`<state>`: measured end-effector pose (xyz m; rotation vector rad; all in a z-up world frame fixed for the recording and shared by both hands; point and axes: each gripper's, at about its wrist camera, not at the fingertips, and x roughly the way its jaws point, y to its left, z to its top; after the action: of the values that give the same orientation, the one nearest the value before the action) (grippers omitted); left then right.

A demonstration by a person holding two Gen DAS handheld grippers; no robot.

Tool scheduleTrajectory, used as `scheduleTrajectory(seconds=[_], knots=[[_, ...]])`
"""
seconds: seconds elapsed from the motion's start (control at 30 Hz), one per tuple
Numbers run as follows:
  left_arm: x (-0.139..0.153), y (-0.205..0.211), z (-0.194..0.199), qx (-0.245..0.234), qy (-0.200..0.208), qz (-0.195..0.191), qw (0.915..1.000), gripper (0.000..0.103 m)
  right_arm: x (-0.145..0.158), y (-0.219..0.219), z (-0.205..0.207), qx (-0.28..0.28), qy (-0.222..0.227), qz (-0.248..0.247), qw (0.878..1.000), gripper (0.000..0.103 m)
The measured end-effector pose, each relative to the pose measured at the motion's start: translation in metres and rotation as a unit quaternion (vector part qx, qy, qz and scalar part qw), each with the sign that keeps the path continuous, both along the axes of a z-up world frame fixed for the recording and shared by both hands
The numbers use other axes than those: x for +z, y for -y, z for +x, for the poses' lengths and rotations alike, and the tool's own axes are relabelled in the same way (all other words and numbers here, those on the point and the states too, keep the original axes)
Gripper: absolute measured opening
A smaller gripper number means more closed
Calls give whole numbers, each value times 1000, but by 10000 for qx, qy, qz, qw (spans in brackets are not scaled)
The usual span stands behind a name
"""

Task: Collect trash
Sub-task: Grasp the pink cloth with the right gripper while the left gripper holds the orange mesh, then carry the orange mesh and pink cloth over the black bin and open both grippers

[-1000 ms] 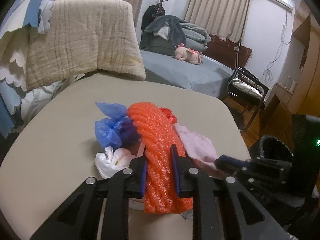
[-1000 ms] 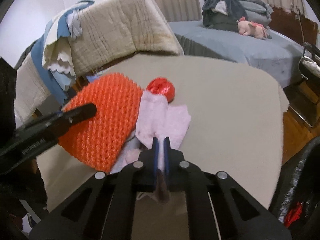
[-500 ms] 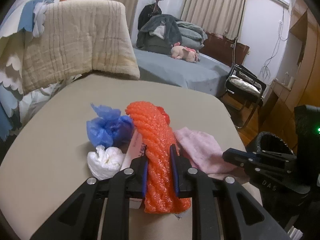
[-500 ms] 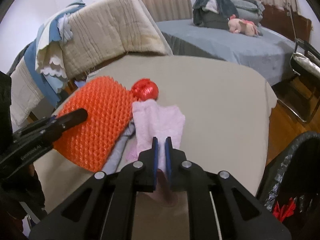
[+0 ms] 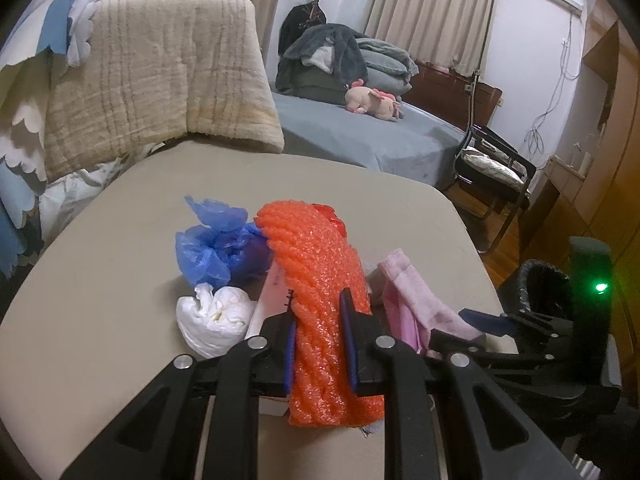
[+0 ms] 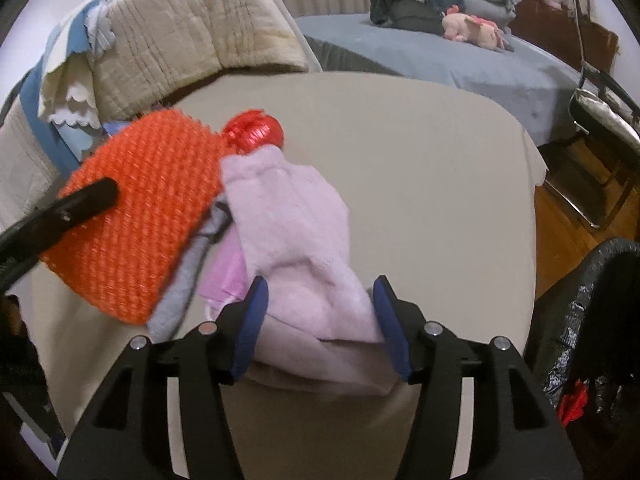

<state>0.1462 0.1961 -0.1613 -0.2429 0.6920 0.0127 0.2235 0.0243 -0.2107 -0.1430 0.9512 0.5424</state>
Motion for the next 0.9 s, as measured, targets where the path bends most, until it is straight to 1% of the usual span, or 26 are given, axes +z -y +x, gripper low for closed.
scheduleTrajectory(seconds=[0.03,0.07,0.1,0.13,0.17,0.2,0.27,0.37,0.6,0.77,0.9], knots=[[0,1,0,0,3,1,10000,19,-2,1,1,-4,-35,1,10000,54],[1,1,0,-3,7,2,10000,19,-3,2,1,-3,-48,-1,10000,50],[1,2,0,-5,12,3,10000,19,-2,3,1,17,-39,-7,10000,36],[1,2,0,-11,15,9,10000,19,-3,3,2,85,-78,23,9999,28],[2,3,0,-19,22,18,10000,19,-2,3,2,128,-118,39,9998,15],[2,3,0,-26,28,19,10000,19,-1,4,2,133,-97,33,9999,9],[4,5,1,-41,49,21,10000,19,4,6,2,144,-57,71,9999,8],[8,7,0,-66,110,42,9999,19,16,13,-1,108,26,255,9996,7],[23,17,-2,-157,283,38,9995,18,62,28,-6,54,410,638,9971,7],[33,27,-5,-237,394,7,9989,17,86,38,-9,-20,619,786,9950,7],[42,34,-7,-295,487,-5,9984,17,101,46,-12,-52,700,948,9930,7]])
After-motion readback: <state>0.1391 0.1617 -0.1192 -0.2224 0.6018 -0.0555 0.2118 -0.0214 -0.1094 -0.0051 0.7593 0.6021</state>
